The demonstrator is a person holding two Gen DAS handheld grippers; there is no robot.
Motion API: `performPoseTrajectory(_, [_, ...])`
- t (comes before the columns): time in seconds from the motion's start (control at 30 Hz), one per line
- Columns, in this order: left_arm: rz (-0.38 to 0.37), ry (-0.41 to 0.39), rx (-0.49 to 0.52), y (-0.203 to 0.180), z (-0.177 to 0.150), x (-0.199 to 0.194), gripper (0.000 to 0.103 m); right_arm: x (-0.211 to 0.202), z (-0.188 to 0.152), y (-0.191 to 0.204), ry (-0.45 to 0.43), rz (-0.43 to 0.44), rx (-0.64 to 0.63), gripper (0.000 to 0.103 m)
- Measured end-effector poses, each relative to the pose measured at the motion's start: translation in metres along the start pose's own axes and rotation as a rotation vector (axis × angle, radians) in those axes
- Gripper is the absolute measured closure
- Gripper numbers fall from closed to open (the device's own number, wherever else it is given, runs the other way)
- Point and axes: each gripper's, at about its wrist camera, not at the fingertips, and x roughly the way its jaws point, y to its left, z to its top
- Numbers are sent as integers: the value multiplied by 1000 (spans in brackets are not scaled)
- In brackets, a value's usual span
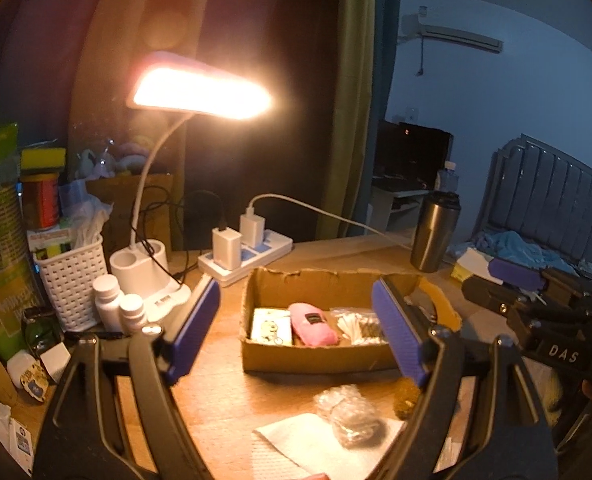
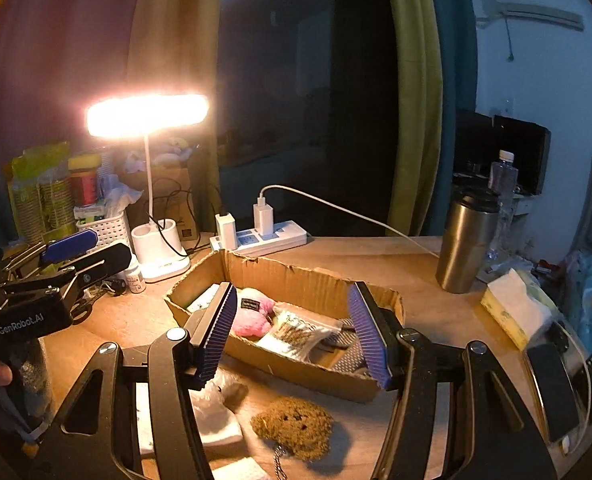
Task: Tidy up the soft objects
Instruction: 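Withdraw both open tools from the box toward the brown fuzzy plush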
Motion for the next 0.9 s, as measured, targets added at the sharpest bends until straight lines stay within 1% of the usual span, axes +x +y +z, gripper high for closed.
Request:
performPoseTrajectory(0.33, [-7,29,10,-20,-15,6,23,-8,-19,-16,21,-15,34,40])
performPoseTrajectory(0.47, [-12,61,21,-27,-24,13,23,-8,-32,-25,44,-16,53,33])
performPoseTrajectory(0.63, [-12,115,18,-32,-37,25,23,-3,-47,-33,83,-21,74,33])
performPoseTrajectory(0.77, [-10,161,34,-38,-47,35,23,4,-59,-37,120,-15,85,33])
performPoseTrajectory(0.9, [-10,188,37,-40,-52,43,23,13,-65,-39,148,-3,91,33])
